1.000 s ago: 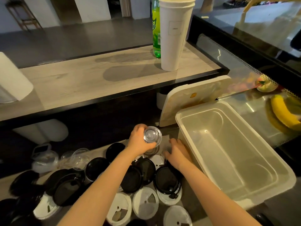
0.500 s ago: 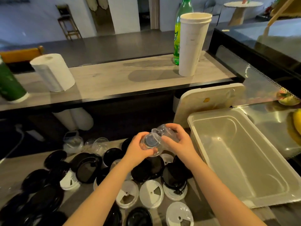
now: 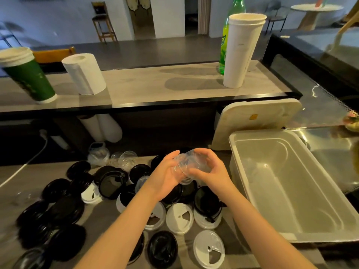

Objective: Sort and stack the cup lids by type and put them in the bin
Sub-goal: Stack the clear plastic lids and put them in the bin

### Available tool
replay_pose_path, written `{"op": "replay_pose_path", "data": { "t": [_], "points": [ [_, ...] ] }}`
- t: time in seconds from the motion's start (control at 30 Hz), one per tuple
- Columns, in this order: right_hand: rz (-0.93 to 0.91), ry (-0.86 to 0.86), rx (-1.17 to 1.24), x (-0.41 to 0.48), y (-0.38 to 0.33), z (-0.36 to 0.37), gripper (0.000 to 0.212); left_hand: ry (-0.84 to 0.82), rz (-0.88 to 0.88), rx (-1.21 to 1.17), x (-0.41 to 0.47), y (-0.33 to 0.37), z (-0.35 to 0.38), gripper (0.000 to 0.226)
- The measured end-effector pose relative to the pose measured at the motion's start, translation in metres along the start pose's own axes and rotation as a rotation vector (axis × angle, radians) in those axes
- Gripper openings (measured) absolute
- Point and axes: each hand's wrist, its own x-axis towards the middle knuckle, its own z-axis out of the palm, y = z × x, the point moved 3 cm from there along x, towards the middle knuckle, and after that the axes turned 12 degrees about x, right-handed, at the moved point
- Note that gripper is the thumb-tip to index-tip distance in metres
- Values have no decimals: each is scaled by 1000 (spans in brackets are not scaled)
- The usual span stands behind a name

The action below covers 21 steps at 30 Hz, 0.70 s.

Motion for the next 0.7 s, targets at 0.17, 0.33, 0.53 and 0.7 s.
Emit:
{"op": "replay_pose_path", "data": {
  "t": [0.17, 0.33, 0.53, 0.7],
  "points": [
    [-109, -31, -81, -9, -8, 10, 61, 40, 18, 21, -1, -5, 8, 41],
    [-105, -16, 0, -17, 0, 17, 65, 79, 14, -52, -9, -11, 3, 35],
    [41, -115, 59, -13, 6, 28, 59, 169, 63, -45, -17, -5, -12, 37],
    [286, -207, 93, 1, 10, 37, 37, 195, 82, -23, -24, -3, -25, 26]
  ]
}}
